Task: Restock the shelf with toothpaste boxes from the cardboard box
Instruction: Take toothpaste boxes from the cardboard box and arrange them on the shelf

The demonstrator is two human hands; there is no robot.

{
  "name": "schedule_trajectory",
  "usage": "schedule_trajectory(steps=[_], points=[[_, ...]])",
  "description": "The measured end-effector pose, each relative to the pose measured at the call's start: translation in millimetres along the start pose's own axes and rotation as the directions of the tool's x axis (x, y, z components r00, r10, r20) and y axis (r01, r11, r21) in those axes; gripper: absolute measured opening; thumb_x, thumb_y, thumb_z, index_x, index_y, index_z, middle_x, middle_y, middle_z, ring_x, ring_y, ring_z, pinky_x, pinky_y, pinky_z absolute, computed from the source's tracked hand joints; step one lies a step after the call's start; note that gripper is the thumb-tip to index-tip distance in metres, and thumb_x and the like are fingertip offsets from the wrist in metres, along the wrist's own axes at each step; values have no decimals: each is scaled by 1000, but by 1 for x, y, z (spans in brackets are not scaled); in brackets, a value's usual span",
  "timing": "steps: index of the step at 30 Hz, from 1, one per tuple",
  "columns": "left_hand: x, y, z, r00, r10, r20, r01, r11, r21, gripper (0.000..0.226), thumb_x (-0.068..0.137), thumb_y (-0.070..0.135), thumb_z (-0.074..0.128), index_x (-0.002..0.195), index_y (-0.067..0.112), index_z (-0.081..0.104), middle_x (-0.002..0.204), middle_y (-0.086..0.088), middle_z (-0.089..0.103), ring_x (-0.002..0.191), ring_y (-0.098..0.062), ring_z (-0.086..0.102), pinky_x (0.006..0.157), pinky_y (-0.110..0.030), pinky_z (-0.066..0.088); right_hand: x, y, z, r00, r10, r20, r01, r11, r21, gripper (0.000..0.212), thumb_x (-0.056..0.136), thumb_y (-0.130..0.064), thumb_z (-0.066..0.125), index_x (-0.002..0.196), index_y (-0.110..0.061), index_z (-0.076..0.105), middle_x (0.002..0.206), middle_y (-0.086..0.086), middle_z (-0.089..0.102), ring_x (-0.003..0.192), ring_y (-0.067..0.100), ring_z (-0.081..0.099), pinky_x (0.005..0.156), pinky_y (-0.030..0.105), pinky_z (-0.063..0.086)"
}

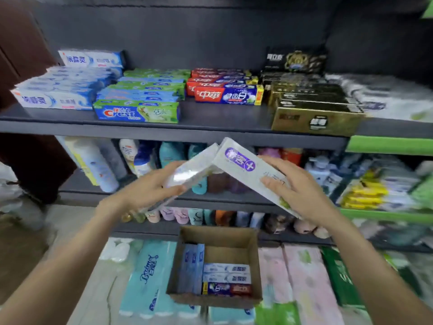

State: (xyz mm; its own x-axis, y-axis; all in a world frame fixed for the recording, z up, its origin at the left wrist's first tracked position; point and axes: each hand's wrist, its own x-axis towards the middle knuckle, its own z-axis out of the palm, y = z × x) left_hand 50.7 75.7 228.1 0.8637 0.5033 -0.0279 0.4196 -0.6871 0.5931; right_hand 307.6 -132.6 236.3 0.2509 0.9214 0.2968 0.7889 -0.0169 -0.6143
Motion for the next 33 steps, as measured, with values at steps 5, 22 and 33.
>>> schedule_trajectory(steps=[5, 22, 33], points=[[43, 84, 34, 990, 93, 108, -126, 926, 356, 79, 66, 71, 21, 139, 42, 9, 108, -3, 59, 98, -25, 56, 78, -35, 41, -46, 28, -85, 998, 25, -53, -29, 997, -67, 33, 90, -52, 49, 116, -66, 34, 121, -27, 50, 111, 1, 49, 86, 28, 45], [158, 266, 103, 899, 413, -143, -356, 882, 309, 50, 79, 61, 48, 116, 27, 51, 97, 12, 55, 84, -13, 54, 63, -30, 38, -17, 184, -296, 938, 10, -347, -159, 900, -406, 38, 82, -22, 71, 119, -16, 61, 116, 10, 64, 106, 34, 51, 94, 35, 29], [181, 346, 154, 764, 413, -496, -177, 873, 454, 65, 80, 52, 65, 133, 21, 44, 111, -1, 66, 89, -25, 66, 59, -29, 41, 45, 238, -297, 969, -152, -196, 13, 821, -571, 27, 76, -16, 73, 102, -24, 69, 144, 5, 38, 131, 35, 31, 103, 49, 31]])
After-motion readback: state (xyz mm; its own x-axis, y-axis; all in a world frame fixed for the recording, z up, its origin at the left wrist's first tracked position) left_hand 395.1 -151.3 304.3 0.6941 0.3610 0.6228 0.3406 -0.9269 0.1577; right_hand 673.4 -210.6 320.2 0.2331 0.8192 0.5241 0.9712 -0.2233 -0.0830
